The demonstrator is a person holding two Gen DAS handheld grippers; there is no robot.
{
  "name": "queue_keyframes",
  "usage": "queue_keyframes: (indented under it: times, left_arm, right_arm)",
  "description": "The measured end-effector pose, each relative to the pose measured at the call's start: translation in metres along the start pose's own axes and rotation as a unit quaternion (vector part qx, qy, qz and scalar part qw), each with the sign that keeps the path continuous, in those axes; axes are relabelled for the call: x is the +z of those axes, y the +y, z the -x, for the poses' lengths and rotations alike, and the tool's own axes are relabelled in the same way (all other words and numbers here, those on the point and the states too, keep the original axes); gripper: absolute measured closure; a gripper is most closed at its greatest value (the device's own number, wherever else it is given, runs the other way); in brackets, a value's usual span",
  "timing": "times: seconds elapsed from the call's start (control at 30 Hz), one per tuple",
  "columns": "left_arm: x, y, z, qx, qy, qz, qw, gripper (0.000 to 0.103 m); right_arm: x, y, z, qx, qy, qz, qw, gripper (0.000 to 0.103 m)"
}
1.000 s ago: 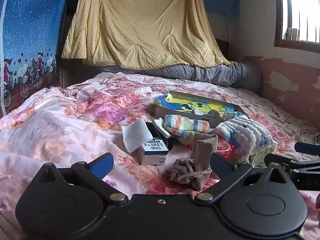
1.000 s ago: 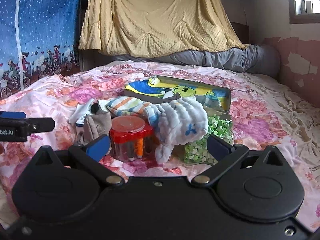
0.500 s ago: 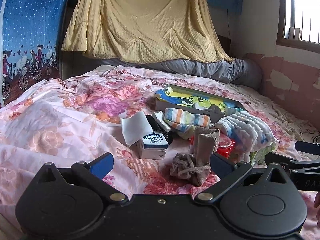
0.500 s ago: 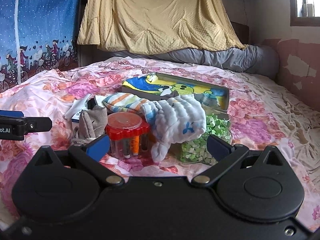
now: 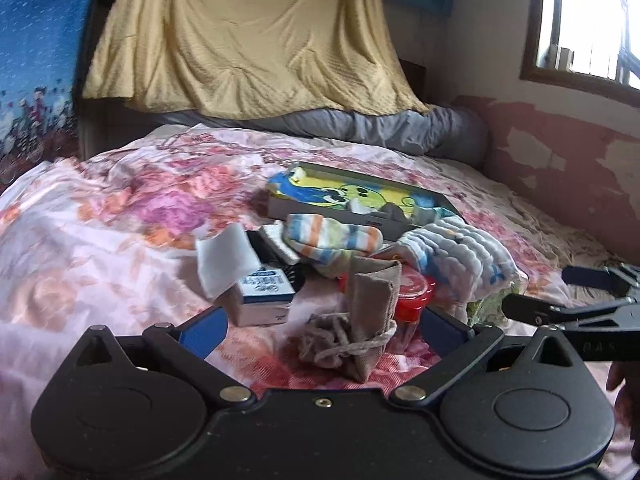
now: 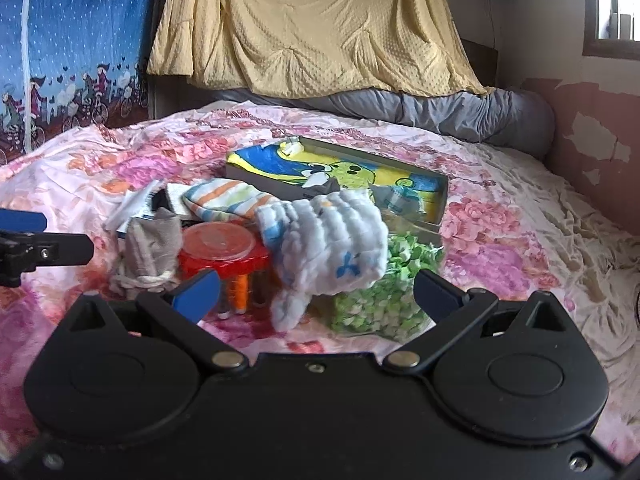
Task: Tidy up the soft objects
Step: 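Grasp the string-tied grey sock bundle with the left tool while the right grasps the white muslin cloth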
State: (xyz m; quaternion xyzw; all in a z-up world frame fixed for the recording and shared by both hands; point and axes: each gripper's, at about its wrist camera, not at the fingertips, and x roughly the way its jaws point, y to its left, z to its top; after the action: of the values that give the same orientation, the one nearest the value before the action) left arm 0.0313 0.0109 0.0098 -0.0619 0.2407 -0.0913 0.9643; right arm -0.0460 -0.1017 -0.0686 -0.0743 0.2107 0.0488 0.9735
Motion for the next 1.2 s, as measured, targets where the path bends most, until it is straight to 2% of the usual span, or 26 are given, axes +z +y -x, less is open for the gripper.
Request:
queue_keyframes:
  times: [0.2, 0.4, 0.63, 0.7, 0.77, 0.9, 1.03, 1.13, 1.2]
  left_arm:
    - [0.004, -0.008, -0.024, -0.027, 0.016, -0.017, 0.9994, 0.004]
    - [0.009, -0.009, -0.044, -0.041, 0.027, -0.019, 0.9986, 0.011]
    - [0.011, -0.003, -0.055, -0.054, 0.039, -0.004, 0.9977, 0.032]
    - [0.011, -0.003, -0.058, -0.060, 0.045, -0.004, 0.9972, 0.041]
    - [0.011, -0.004, -0.061, -0.066, 0.051, -0.007, 0.9965, 0.054]
    - [0.010, -0.007, -0.064, -0.076, 0.052, -0.009, 0.9957, 0.072]
    - [0.009, -0.009, -0.063, -0.078, 0.051, -0.012, 0.9956, 0.077]
    - [0.008, -0.010, -0.063, -0.078, 0.049, -0.010, 0.9957, 0.079]
    - [0.008, -0.010, -0.062, -0.078, 0.048, -0.008, 0.9958, 0.080]
  right_arm:
    - [0.006, -0.012, -0.018, -0.008, 0.009, 0.009, 1.000, 0.001]
    - [0.011, -0.016, -0.045, -0.021, 0.006, 0.044, 0.999, 0.001]
    - [0.013, -0.007, -0.072, -0.025, 0.002, 0.097, 0.995, 0.011]
    - [0.013, -0.001, -0.075, -0.024, 0.005, 0.108, 0.994, 0.020]
    - [0.012, 0.002, -0.079, -0.023, 0.011, 0.115, 0.993, 0.023]
    - [0.009, 0.008, -0.085, -0.021, 0.017, 0.128, 0.991, 0.037]
    - [0.007, 0.012, -0.085, -0.020, 0.017, 0.141, 0.990, 0.044]
    - [0.006, 0.013, -0.084, -0.022, 0.019, 0.147, 0.989, 0.053]
    - [0.004, 0.015, -0.084, -0.024, 0.022, 0.151, 0.988, 0.064]
